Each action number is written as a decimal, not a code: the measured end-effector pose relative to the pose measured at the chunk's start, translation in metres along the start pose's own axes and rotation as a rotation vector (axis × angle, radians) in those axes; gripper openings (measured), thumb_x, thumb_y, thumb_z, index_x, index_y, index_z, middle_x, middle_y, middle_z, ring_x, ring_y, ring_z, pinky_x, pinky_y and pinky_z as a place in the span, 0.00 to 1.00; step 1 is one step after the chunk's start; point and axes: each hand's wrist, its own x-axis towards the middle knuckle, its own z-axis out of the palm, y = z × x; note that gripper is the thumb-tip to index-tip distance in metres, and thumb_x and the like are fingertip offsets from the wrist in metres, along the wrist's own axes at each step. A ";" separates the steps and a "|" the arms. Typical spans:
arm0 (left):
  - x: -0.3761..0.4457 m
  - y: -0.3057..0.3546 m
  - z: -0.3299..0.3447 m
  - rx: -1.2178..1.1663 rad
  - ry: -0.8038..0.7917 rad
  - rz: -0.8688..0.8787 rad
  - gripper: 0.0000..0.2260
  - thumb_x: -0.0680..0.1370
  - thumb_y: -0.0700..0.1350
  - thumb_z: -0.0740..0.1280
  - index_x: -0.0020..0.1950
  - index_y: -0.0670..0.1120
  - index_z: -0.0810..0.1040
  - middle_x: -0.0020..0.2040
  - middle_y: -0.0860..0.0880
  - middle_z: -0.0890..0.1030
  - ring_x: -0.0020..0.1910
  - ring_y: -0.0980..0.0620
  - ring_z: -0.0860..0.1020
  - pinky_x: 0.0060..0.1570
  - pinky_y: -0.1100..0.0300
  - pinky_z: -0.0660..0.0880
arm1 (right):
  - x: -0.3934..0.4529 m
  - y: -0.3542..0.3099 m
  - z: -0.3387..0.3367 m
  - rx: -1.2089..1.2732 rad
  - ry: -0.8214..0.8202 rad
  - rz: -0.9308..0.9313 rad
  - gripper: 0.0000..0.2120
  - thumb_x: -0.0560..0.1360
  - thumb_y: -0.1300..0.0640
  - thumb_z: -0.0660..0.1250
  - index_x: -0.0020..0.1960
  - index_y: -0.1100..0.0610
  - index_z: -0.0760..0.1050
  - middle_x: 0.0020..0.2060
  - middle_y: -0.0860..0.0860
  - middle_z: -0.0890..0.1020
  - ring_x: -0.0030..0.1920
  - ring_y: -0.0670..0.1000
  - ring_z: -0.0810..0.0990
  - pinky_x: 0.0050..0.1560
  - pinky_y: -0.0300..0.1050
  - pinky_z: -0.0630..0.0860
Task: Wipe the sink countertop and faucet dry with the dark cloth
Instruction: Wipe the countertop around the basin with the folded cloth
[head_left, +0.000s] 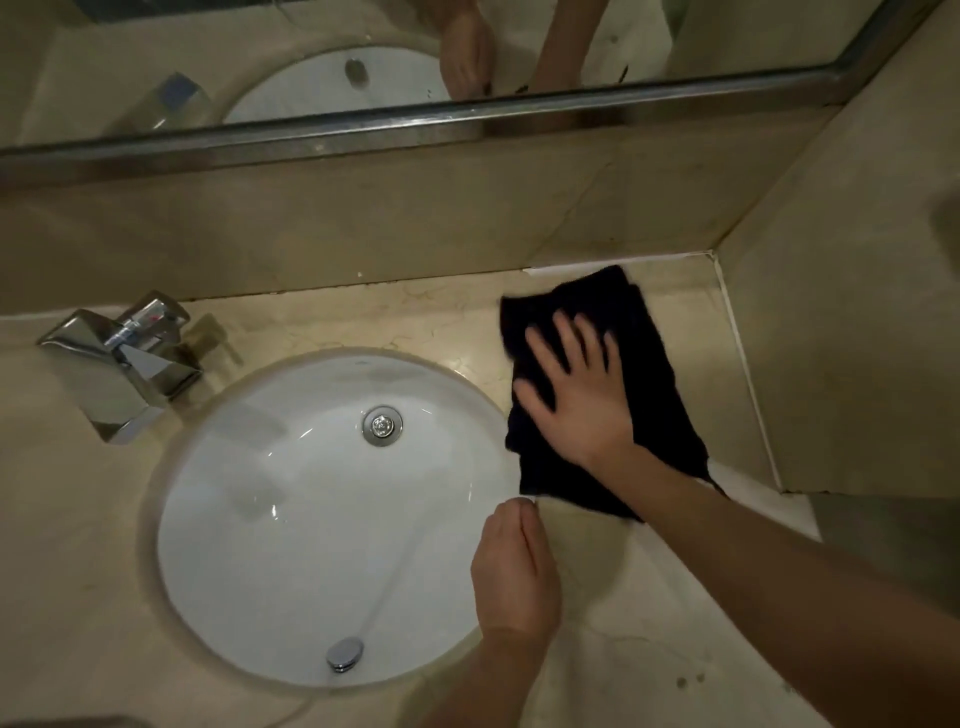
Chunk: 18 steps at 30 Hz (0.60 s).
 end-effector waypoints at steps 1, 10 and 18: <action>0.001 0.000 0.000 -0.010 0.008 -0.016 0.11 0.84 0.48 0.51 0.42 0.53 0.66 0.38 0.57 0.70 0.41 0.56 0.71 0.43 0.62 0.66 | -0.024 -0.002 0.004 0.016 0.009 -0.076 0.30 0.81 0.38 0.52 0.80 0.46 0.55 0.80 0.54 0.55 0.80 0.58 0.51 0.78 0.62 0.48; 0.005 0.001 0.004 0.067 -0.013 -0.036 0.20 0.80 0.54 0.45 0.51 0.52 0.75 0.44 0.59 0.74 0.48 0.55 0.74 0.47 0.61 0.67 | -0.105 0.040 0.004 0.054 -0.020 -0.113 0.28 0.82 0.43 0.56 0.80 0.47 0.56 0.80 0.51 0.57 0.80 0.54 0.55 0.77 0.59 0.55; 0.003 0.001 0.005 0.063 -0.032 -0.063 0.11 0.84 0.47 0.52 0.47 0.55 0.71 0.41 0.59 0.73 0.45 0.60 0.71 0.44 0.61 0.65 | 0.033 0.105 -0.024 -0.009 0.123 0.279 0.32 0.79 0.36 0.50 0.78 0.49 0.62 0.77 0.56 0.64 0.76 0.58 0.61 0.76 0.58 0.55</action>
